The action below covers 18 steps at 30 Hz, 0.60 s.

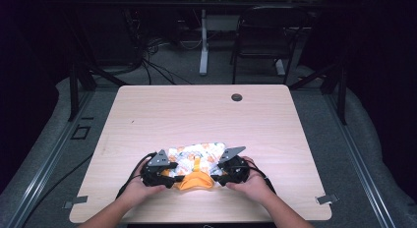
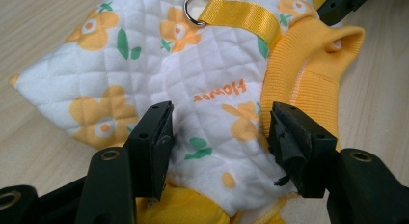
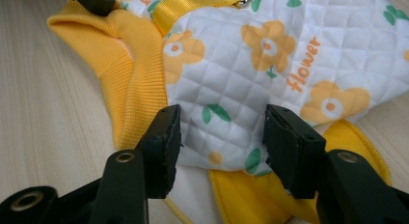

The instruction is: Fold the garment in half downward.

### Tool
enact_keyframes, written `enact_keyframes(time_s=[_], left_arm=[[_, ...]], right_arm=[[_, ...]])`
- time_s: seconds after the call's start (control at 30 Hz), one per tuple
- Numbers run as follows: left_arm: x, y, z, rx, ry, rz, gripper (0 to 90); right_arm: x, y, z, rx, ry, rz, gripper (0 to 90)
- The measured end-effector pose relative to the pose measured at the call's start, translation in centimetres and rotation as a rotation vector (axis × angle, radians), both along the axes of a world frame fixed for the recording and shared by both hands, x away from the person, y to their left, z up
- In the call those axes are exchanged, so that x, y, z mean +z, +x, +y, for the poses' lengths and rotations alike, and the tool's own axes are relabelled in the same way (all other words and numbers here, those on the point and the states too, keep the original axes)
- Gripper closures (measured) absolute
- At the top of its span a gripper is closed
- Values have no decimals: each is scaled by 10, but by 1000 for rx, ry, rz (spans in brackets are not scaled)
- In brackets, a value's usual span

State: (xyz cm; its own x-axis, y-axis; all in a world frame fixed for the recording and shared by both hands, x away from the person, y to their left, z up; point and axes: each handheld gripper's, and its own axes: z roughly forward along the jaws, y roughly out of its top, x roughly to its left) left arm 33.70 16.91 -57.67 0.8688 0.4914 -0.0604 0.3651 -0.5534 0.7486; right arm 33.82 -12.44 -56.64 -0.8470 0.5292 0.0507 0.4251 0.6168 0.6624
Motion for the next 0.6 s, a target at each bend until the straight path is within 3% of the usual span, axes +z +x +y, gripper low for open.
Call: enact_keyframes(time_s=[0.17,0.6], left_arm=[[0,-4,-2,-1,4,-5,416],[2,-10,-2,7,-34,7,418]], right_arm=[[1,-5,1,10,-24,-12,470],[2,-16,-6,-12,7,-17,471]])
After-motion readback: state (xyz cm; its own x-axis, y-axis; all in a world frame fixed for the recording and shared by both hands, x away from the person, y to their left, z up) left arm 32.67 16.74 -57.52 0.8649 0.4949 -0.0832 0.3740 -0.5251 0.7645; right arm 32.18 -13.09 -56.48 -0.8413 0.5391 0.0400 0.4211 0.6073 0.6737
